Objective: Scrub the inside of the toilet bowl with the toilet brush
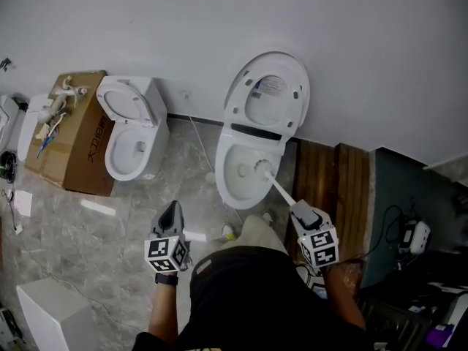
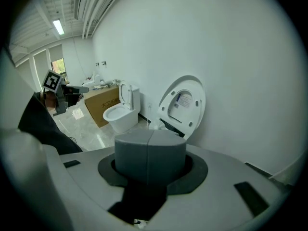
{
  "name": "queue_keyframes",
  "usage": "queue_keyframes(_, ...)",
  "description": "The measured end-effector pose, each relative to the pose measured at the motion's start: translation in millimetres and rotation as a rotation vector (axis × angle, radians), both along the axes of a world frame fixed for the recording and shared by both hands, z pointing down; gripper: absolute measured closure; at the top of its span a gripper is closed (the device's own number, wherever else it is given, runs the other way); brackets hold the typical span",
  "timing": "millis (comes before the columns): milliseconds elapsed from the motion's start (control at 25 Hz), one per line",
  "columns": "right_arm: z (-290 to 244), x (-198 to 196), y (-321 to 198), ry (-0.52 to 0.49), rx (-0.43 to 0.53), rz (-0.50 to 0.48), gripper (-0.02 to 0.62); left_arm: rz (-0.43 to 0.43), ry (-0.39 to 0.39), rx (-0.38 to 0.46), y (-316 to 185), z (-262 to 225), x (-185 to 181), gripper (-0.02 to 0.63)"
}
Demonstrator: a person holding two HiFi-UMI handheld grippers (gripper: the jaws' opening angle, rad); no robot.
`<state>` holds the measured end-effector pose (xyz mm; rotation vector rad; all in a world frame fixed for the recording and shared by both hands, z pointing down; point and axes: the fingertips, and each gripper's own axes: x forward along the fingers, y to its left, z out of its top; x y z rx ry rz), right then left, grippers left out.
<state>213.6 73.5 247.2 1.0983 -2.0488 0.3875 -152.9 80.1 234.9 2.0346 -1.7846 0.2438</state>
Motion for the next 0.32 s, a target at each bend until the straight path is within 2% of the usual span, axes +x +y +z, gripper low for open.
queue_keyframes(80, 0.6, 3.6, -1.7, 0.014, -0.007, 0.006, 0.439, -0.027, -0.016, 0.010, 0.6, 5.6, -6.6, 0.588)
queue_keyframes(320, 4.9, 3.4, 3.5, 0.027, -0.031, -0.002, 0.439, -0.082, -0.176, -0.041, 35.5, 41.9, -41.2, 0.588)
